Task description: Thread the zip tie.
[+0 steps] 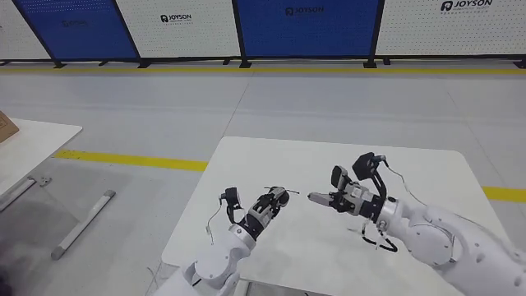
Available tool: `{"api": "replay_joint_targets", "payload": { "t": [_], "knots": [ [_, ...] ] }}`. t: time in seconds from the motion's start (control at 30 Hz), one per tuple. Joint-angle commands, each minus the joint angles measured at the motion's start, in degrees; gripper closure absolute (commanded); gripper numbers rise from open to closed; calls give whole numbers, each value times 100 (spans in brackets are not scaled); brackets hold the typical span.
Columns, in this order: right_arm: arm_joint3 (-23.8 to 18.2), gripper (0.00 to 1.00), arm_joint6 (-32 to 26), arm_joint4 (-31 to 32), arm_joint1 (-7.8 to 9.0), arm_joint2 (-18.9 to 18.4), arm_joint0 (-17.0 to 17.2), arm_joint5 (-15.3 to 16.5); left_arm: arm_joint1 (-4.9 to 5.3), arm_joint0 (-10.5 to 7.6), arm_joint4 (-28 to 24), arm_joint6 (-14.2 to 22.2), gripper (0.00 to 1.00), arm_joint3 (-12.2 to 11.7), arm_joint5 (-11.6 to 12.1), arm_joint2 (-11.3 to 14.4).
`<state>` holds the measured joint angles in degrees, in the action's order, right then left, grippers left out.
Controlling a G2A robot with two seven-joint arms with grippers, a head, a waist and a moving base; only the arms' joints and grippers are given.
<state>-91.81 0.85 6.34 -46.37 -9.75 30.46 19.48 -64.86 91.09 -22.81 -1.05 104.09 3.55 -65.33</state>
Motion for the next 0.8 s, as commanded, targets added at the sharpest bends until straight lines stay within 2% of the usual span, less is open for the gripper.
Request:
{"api": "replay_joint_targets", "payload": {
  "t": [0.0, 0.2, 0.23, 0.3, 0.37, 0.47, 0.67, 0.77],
  "knots": [
    [0, 0, -5, -15, 0, 0, 0, 0, 0, 0, 0, 0, 100, 0, 0, 0],
    [-65, 0, -114, -139, -9, -5, 73, 0, 0, 0, 0, 0, 100, 0, 0, 0],
    [-218, 0, -377, -472, -26, -46, 132, 0, -1, -2, -3, 6, 100, -3, -2, 4],
    [-264, 0, -1022, -1186, -33, -178, 142, 0, -8, -21, 73, -15, 100, -12, 6, 7],
    [-155, 0, -1854, -2005, -29, -407, 169, 0, -16, 0, 172, -75, 100, 18, 44, 22],
    [138, 0, -2522, -2674, -40, -826, 334, 0, -25, 37, 257, -139, 100, 58, 87, 10],
    [594, 0, -3376, -3437, -149, -1582, 839, 0, -37, 104, 311, -90, 100, 115, 133, -11],
    [901, 0, -4020, -3858, -299, -1867, 1019, 0, -45, 132, 369, -26, 100, 155, 130, 28]
  ]
}}
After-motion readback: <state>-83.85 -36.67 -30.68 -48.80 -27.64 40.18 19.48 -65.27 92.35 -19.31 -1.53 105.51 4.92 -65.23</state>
